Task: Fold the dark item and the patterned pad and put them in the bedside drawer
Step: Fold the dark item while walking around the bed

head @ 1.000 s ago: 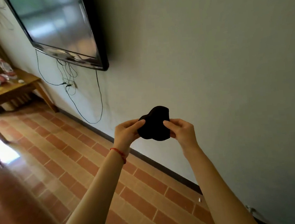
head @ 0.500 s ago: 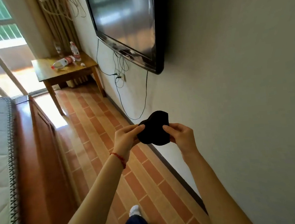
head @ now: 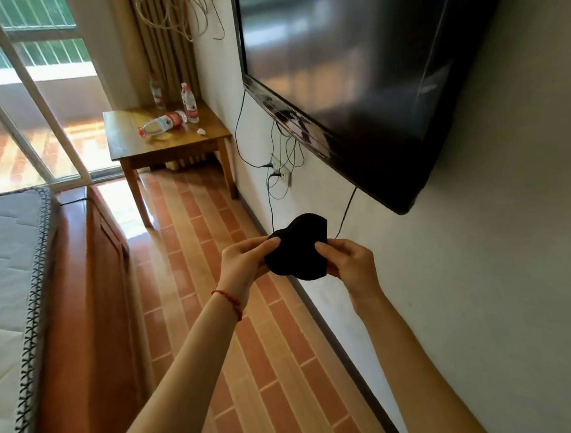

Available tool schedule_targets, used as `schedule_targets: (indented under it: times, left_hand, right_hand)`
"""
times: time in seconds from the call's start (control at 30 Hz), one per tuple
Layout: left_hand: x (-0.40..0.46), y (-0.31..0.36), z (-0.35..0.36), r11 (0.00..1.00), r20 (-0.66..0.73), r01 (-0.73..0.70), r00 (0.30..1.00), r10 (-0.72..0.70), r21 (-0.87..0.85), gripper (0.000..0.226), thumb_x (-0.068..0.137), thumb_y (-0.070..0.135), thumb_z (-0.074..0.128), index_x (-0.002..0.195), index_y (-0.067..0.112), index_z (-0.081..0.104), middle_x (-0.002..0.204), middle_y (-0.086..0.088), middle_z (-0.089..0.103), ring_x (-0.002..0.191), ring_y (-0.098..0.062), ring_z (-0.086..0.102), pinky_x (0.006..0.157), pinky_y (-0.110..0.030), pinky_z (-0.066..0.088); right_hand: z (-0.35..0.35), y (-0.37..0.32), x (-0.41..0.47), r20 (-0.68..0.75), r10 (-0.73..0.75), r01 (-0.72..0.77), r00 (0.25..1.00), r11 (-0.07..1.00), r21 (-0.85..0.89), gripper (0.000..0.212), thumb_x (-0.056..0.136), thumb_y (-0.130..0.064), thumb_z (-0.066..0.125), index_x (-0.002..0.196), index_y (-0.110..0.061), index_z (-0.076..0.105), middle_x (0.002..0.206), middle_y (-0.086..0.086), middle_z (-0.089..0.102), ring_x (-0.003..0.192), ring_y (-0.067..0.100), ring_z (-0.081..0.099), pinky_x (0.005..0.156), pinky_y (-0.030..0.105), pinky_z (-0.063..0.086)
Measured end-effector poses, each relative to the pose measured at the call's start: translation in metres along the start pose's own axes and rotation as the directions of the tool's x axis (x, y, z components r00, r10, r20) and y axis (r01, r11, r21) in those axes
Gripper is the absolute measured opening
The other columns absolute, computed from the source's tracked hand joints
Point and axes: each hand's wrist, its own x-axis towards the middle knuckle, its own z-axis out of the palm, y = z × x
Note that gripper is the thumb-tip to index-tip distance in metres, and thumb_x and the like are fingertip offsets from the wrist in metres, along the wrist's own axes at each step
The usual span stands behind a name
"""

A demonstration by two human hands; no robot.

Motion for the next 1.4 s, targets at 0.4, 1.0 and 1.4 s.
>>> schedule_targets:
  times: [0.4,1.0,1.4]
  left_hand:
    - [0.145,0.022,-0.079,0.999,-0.202,-0.016,0.979,0.009,-0.032,0.021,0.078,0.017,0.069,0.096,0.007,0.069,0.091,-0.01,0.071,0.081,-0.017,0.07,0.067,-0.021,0.056]
    - [0.373,0.118,-0.162,0.979,-0.475,-0.199,0.866,0.154,-0.046,0.018,0.078,0.016,0.07,0.094,0.01,0.07,0.096,-0.016,0.071,0.09,-0.028,0.068,0.073,-0.029,0.057]
    - [0.55,0.163,-0.247,0.976,-0.485,-0.199,0.864,0.134,-0.085,0.011,0.078,0.013,0.069,0.089,0.011,0.07,0.086,-0.01,0.071,0.078,-0.021,0.069,0.062,-0.022,0.055]
  right_hand:
    - [0.125,0.004,0.159,0.224,0.064,-0.058,0.972,0.998,-0.035,0.029,0.081,-0.011,0.068,0.107,0.002,0.064,0.1,0.015,0.068,0.09,0.026,0.068,0.068,0.021,0.058]
    - [0.308,-0.052,0.396,0.546,-0.028,0.061,0.837,0.997,-0.043,0.03,0.085,-0.014,0.064,0.112,0.0,0.061,0.093,0.002,0.064,0.08,0.01,0.063,0.063,0.013,0.054]
    - [0.445,-0.052,0.536,0.53,-0.037,0.081,0.847,0.995,-0.059,0.026,0.085,-0.015,0.063,0.108,-0.005,0.061,0.088,-0.006,0.063,0.082,0.011,0.063,0.061,0.01,0.053]
